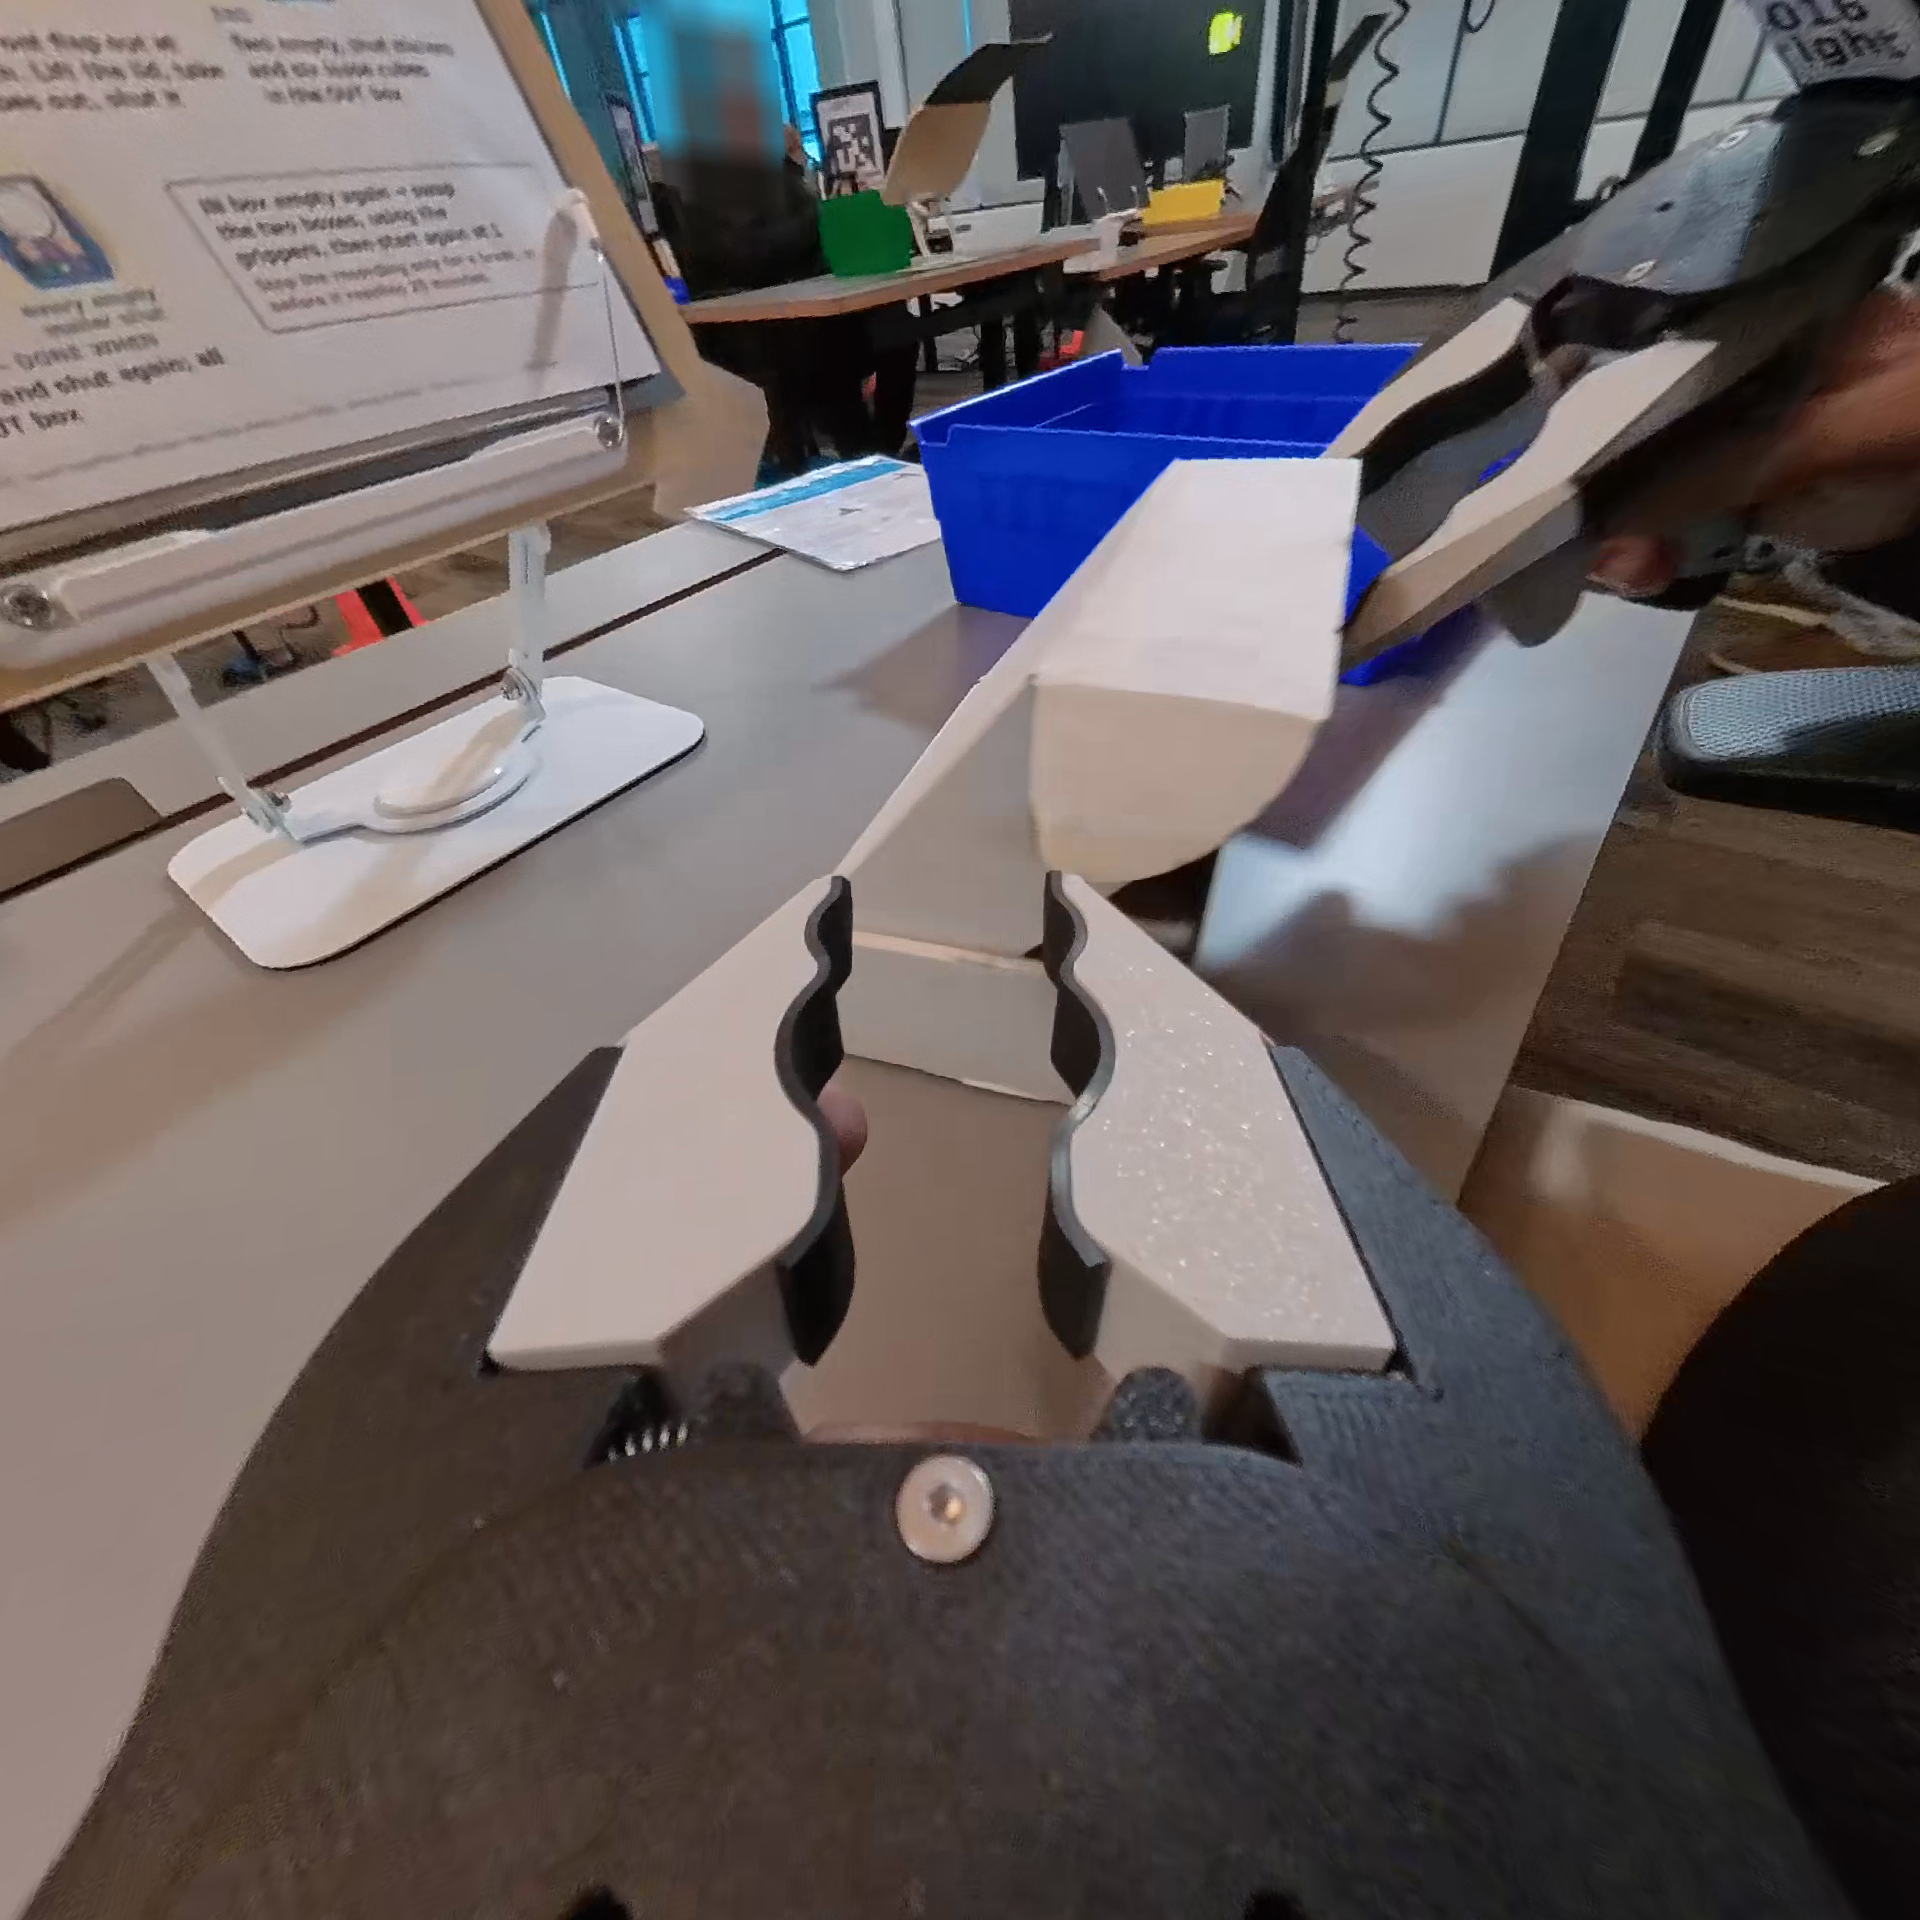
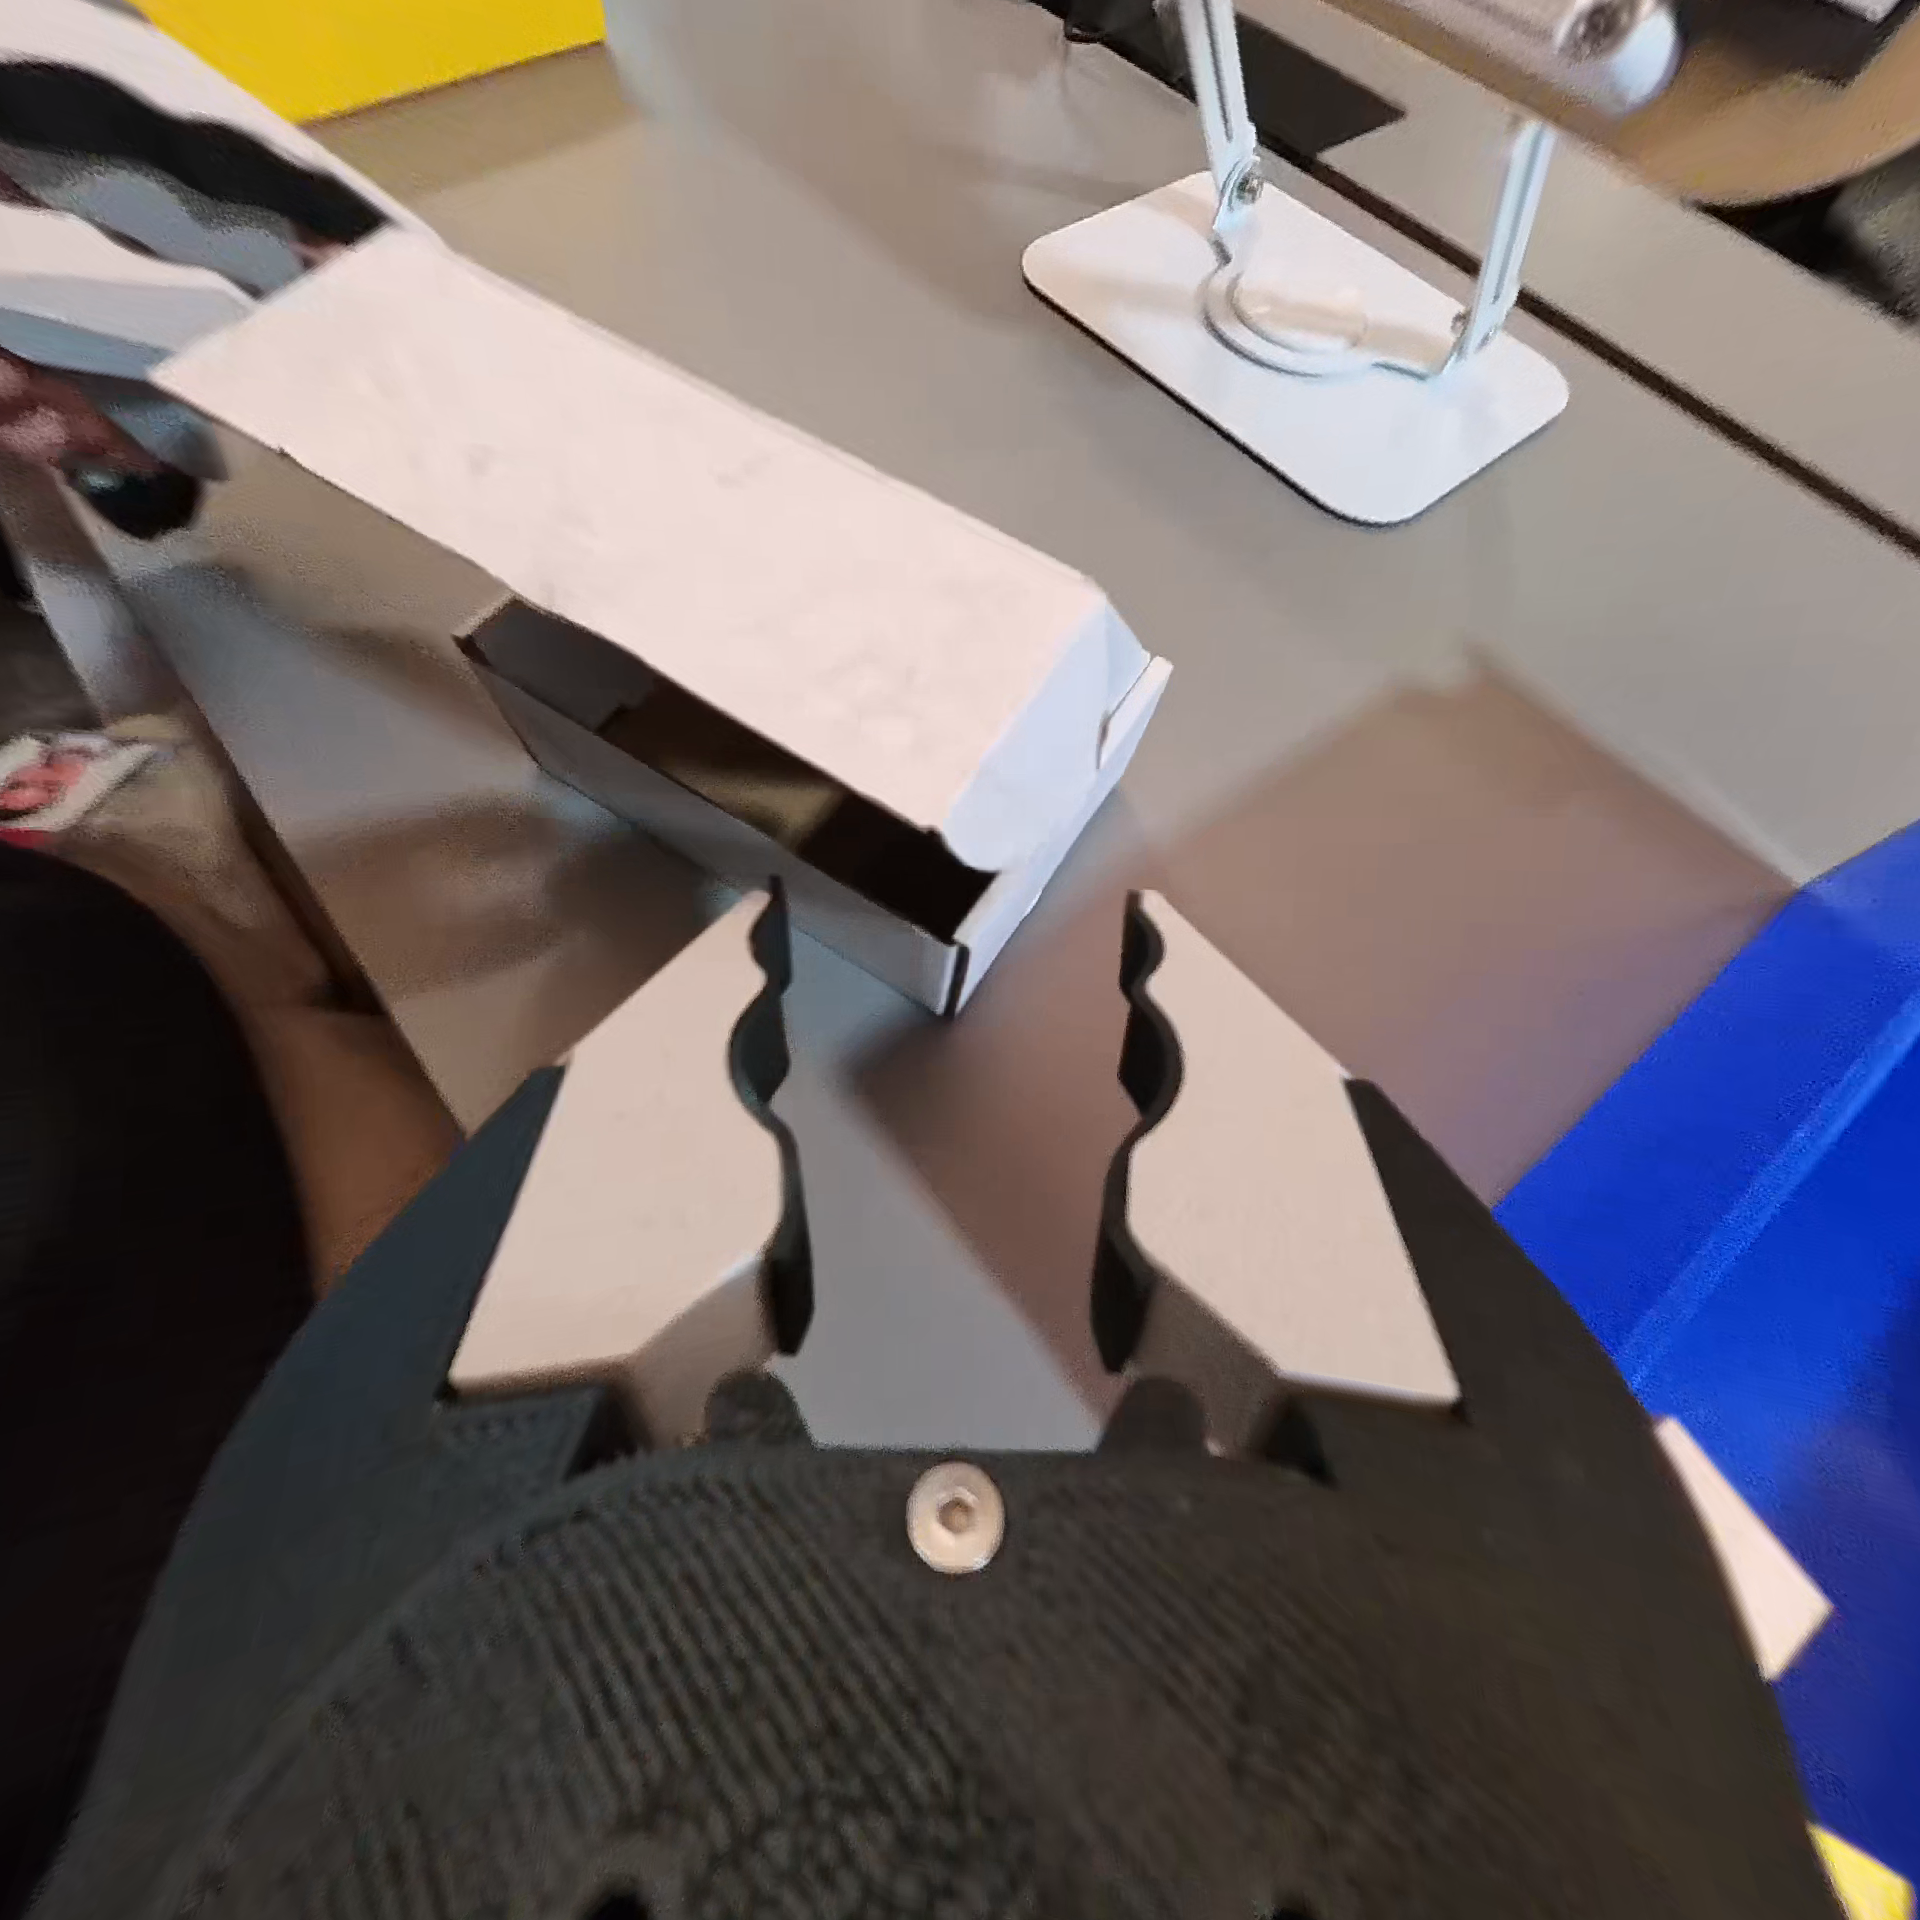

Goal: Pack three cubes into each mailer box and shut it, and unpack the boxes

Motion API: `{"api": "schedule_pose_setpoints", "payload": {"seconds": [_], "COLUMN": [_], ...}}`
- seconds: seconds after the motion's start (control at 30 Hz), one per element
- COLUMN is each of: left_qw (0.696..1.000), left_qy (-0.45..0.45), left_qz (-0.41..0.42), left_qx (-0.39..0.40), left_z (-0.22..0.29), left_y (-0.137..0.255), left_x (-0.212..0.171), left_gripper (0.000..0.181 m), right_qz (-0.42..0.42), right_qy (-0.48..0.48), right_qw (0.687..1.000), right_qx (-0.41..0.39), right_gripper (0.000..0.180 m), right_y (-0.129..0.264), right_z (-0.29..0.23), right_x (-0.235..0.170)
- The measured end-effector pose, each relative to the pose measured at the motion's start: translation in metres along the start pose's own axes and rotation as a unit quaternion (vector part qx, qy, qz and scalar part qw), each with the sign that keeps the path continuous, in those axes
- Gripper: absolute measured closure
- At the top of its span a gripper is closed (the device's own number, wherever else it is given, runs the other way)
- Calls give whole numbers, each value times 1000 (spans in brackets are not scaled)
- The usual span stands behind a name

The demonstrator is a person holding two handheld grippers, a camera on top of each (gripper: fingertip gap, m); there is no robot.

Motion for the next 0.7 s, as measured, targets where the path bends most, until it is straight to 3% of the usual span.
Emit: {"api": "schedule_pose_setpoints", "payload": {"seconds": [0.1,0.2,0.3,0.43,0.53,0.6,0.7], "left_qw": [999,999,999,998,998,998,997], "left_qy": [11,4,-30,-53,-54,-53,-62], "left_qz": [31,54,22,18,27,33,41], "left_qx": [8,-1,-4,1,11,15,19], "left_z": [18,38,52,56,55,55,56], "left_y": [6,8,0,-3,-3,-3,-5], "left_x": [15,27,16,10,12,12,11], "left_gripper": [147,151,145,143,143,143,143], "right_qz": [3,14,34,-14,-47,-12,79], "right_qy": [59,90,105,105,79,47,24], "right_qw": [998,995,993,993,992,994,994], "right_qx": [-17,-44,-37,-53,-88,-94,-76], "right_gripper": [150,158,175,172,157,143,136], "right_y": [-7,-7,-4,-11,-13,-10,-2], "right_z": [-9,-12,-19,-10,13,22,18], "right_x": [2,9,15,1,-14,-9,12]}}
Point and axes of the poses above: each gripper's, where its closed fingertips meet, y back along the fingers, x out of its top, z = x × y across the jaws, the point moved 2 cm from there along y, back along the fingers, and after that the axes turned 9 degrees about -z, right-handed, at the moved point
